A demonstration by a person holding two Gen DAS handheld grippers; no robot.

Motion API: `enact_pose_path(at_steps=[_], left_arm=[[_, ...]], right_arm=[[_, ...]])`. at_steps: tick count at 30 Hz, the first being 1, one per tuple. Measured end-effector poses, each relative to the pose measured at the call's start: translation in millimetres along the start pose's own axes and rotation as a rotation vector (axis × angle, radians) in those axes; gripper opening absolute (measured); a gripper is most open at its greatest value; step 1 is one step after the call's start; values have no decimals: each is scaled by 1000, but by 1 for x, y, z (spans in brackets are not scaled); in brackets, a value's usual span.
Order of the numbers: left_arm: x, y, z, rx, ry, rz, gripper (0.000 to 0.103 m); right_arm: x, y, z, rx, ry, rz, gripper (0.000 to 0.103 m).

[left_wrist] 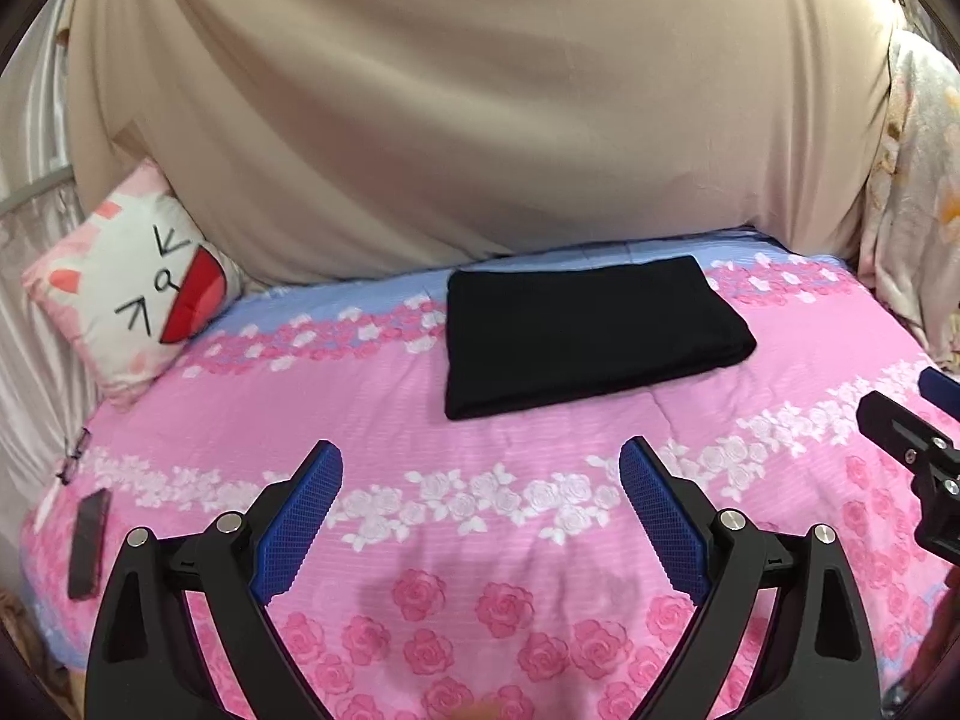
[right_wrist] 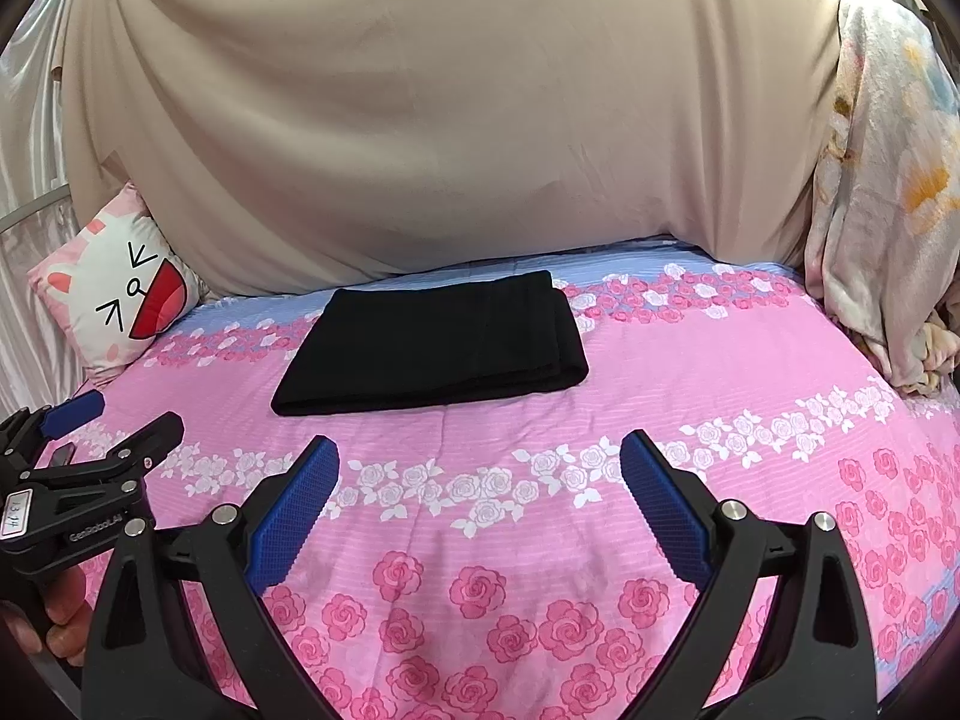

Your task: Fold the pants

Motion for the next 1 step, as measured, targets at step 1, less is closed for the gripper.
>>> enact_pose_path(at_steps=[1], left_arm=[[2,0,0,9,5,8,92]], right_arm=[[1,0,0,1,1,2,93]])
Point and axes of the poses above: each gripper's, at about its wrist camera, not at the fingertips, and y roughly against the way its jaws point, z to its left, x to its underside, the point moved 5 cm from there along -y, roughly the way its jaws point, and after that the axes turned 11 degrees about -x, right-handed, at the moved point
